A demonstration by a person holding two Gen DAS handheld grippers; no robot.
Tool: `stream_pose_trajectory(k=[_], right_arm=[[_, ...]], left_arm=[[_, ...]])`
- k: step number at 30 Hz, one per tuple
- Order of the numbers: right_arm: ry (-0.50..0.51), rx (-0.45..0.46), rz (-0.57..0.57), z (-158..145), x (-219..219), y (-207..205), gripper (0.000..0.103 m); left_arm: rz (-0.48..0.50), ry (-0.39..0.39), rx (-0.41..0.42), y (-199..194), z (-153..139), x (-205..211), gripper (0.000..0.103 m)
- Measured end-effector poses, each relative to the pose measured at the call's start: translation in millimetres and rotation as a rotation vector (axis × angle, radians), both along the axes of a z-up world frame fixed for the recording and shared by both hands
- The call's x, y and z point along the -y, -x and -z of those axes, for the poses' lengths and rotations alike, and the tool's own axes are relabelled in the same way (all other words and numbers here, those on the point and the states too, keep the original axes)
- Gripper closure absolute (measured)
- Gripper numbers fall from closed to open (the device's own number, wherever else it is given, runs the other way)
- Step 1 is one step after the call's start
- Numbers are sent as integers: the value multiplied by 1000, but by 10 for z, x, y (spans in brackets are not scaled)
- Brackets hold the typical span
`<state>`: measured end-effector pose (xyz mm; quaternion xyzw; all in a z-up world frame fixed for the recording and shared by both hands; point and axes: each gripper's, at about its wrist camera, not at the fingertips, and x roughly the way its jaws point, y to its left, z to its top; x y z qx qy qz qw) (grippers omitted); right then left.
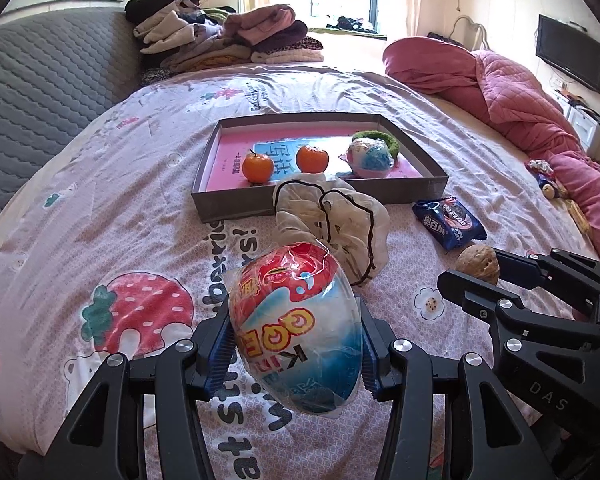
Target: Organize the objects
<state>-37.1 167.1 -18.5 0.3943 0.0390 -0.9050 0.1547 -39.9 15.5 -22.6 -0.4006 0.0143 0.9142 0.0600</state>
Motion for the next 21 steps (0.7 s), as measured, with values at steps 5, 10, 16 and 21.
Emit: stream_pose_trajectory(k=[5, 10, 16, 21], right_arm=[[7, -12, -8, -58, 60, 42, 66], [9, -29, -15, -115, 112, 84, 66], [4, -30, -15, -128, 156, 141, 66], [5, -33, -20, -145, 184, 177, 66]], left_arm=[[-10, 3, -18, 10, -48, 51, 49], [-22, 1, -29, 32, -80, 109, 49], [-26, 2, -33, 49, -75, 157, 49], [-32, 1, -34, 72, -67, 194, 49]])
